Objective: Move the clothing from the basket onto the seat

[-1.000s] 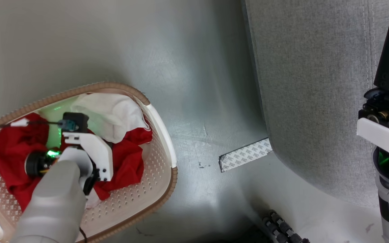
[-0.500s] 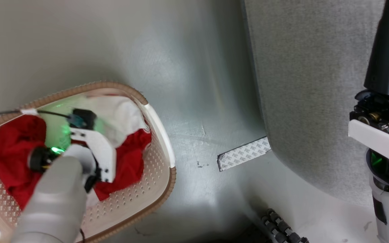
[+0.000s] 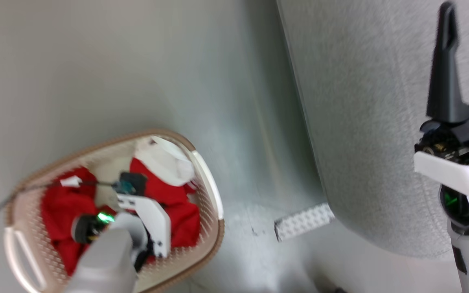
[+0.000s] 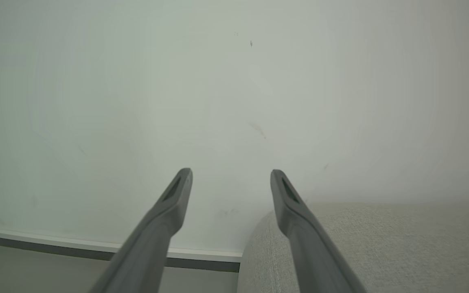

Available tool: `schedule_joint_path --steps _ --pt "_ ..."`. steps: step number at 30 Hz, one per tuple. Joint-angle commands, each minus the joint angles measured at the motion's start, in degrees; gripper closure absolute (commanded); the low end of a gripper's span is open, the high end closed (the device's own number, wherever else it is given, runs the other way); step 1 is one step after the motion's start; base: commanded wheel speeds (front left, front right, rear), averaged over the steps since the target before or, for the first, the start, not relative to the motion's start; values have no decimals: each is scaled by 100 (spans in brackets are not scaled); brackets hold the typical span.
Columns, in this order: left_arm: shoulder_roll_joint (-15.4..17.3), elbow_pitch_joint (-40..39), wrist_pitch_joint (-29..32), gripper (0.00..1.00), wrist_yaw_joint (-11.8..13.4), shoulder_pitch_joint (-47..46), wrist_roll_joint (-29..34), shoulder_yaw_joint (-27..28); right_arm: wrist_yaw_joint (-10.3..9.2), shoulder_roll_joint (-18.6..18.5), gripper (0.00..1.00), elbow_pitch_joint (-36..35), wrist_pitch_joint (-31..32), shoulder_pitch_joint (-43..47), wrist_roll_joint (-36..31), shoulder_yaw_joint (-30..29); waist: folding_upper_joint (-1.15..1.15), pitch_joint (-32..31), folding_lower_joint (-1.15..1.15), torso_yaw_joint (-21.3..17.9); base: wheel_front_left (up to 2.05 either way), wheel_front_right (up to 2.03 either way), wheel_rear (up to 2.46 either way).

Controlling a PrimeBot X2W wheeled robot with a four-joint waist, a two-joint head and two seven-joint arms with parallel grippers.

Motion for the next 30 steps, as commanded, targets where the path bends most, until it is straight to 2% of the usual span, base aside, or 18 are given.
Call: schedule_joint_path --steps 1,7,21,30 --pt "-28 -27 -71 100 -13 114 -120 -24 -12 -73 0 44 4 100 34 13 0 -524 -2 229 0 0 0" --pt "-190 -265 -478 100 -14 632 -530 -335 -12 -209 0 314 4 365 110 136 0 -1412 -2 450 0 0 0" --pt "-220 -1201 -1100 100 -15 1567 -1691 -1320 -12 -435 0 912 4 1085 299 384 0 -3217 -2 1140 0 0 0" --pt "88 -2225 -1277 100 -8 1888 -2105 -1691 -12 -509 0 1133 4 1667 364 380 0 -4111 -2 1570 0 0 0"
